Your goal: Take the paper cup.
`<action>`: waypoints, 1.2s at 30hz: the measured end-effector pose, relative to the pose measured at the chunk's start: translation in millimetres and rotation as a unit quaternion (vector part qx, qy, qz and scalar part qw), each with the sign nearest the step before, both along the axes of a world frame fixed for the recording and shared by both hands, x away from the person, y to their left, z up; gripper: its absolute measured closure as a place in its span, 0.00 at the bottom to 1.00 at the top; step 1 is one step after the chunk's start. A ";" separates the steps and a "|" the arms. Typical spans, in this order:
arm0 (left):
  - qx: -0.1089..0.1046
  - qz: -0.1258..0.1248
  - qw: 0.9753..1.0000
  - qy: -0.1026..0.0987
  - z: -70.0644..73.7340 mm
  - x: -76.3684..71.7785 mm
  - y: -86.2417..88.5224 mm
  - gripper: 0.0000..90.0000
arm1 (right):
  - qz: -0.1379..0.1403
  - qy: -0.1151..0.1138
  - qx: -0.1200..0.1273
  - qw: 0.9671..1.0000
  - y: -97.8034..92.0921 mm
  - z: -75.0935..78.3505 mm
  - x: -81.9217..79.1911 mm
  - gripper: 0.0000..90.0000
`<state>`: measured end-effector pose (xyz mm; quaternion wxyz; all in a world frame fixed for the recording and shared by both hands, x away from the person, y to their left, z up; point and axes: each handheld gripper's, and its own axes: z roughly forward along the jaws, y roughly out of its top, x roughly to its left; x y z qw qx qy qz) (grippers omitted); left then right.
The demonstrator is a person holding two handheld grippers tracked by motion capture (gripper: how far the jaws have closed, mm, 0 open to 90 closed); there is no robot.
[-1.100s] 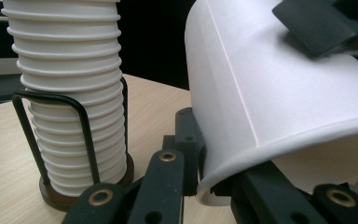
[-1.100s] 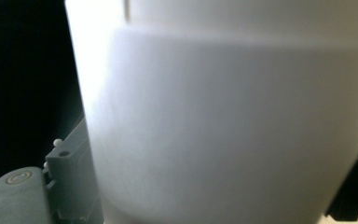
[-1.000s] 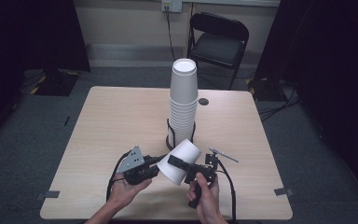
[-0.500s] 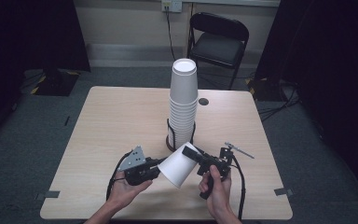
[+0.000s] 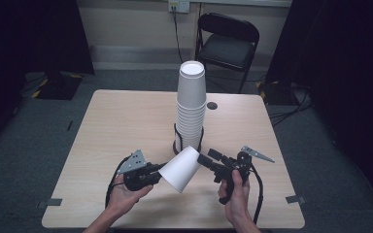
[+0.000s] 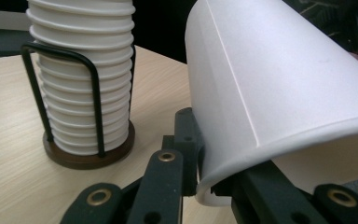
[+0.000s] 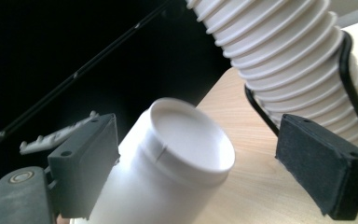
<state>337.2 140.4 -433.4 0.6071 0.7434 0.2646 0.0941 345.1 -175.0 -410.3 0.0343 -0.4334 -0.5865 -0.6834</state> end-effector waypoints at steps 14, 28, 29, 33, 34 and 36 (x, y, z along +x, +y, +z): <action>0.023 -0.001 0.999 0.033 3.2 1.6 3.9 0.94 | 0.038 -0.062 -0.065 0.995 -12.6 1.2 -3.8 0.18; 0.049 0.001 0.998 0.035 8.3 1.7 7.3 0.94 | 0.035 -0.133 -0.170 0.976 -5.6 5.2 -10.4 0.18; 0.049 0.001 0.998 0.035 8.3 1.7 7.3 0.94 | 0.035 -0.133 -0.170 0.976 -5.6 5.2 -10.4 0.18; 0.056 0.000 0.998 0.037 10.5 2.3 8.2 0.94 | 0.055 -0.164 -0.199 0.965 -2.9 5.2 -11.8 0.17; 0.062 0.001 0.997 0.035 11.5 2.8 8.4 0.94 | 0.055 -0.164 -0.199 0.965 -2.9 5.2 -11.8 0.17; 0.075 0.005 0.996 0.044 16.5 5.0 11.6 0.94 | 0.059 -0.161 -0.220 0.960 -3.5 3.4 -10.8 0.16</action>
